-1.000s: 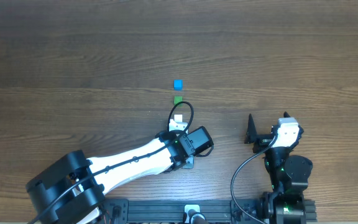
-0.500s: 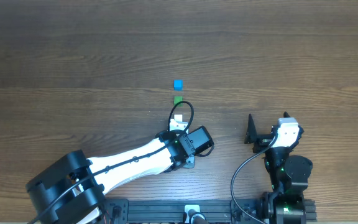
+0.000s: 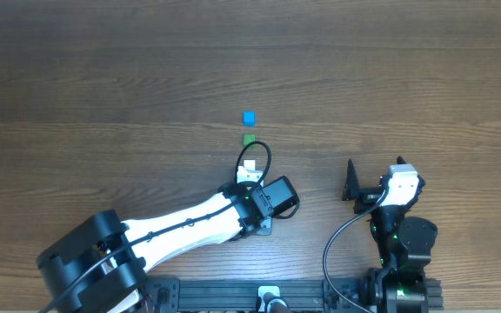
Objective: Stack Cubes
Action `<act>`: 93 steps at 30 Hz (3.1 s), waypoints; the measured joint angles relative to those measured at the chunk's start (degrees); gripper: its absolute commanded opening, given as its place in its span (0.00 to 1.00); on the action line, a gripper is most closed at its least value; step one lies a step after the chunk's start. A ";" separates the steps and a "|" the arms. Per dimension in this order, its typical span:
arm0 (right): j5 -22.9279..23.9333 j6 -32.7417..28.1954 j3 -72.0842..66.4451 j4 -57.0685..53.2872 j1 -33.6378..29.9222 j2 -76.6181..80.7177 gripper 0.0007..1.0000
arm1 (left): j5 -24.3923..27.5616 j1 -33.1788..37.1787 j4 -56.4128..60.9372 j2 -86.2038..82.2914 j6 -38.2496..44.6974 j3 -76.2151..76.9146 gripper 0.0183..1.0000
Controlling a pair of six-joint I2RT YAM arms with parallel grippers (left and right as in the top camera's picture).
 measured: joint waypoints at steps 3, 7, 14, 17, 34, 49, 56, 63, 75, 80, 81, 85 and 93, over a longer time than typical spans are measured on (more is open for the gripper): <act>0.00 -0.02 0.00 0.00 0.00 0.00 0.99 | 0.04 0.07 -4.85 0.00 -0.09 2.51 0.02; 0.00 0.00 0.00 0.00 0.00 0.00 0.99 | 0.09 0.85 -11.82 0.00 -0.07 10.25 0.02; 0.00 0.00 0.00 0.00 0.00 0.00 0.99 | 0.26 4.96 -15.50 -0.02 1.11 20.94 0.02; 0.00 -0.04 0.00 0.00 0.00 0.00 0.99 | 0.44 8.04 -15.56 -0.02 2.36 22.84 0.02; 0.00 0.00 0.00 0.00 0.00 0.00 0.99 | 1.97 15.67 -12.17 7.74 6.84 23.12 0.02; 0.00 0.00 0.00 0.00 0.00 0.00 0.99 | 1.97 15.67 -11.39 9.73 6.80 23.23 0.02; 0.00 0.00 0.00 0.00 0.00 0.00 0.99 | 1.97 16.17 -10.86 12.24 6.80 23.32 0.02; 0.00 -0.02 0.00 0.00 0.00 0.00 0.99 | 1.90 16.59 -10.73 12.52 6.86 24.17 0.02; 0.00 -0.02 0.00 0.00 0.00 0.00 0.99 | 1.44 16.74 -10.29 12.52 10.03 24.39 0.02; 0.00 0.00 0.00 0.00 0.00 0.00 0.99 | 1.05 16.74 -10.21 12.66 10.88 24.39 0.02; 0.02 0.00 0.00 0.00 0.00 0.00 0.99 | 1.03 16.74 -10.16 12.74 10.91 24.39 0.02; 0.00 -0.04 0.00 0.00 0.00 0.00 0.99 | 1.01 16.74 -10.14 12.96 11.06 24.39 0.02; 0.00 0.00 0.00 0.00 0.00 0.00 0.99 | 0.85 16.74 -9.88 13.46 11.06 24.39 0.02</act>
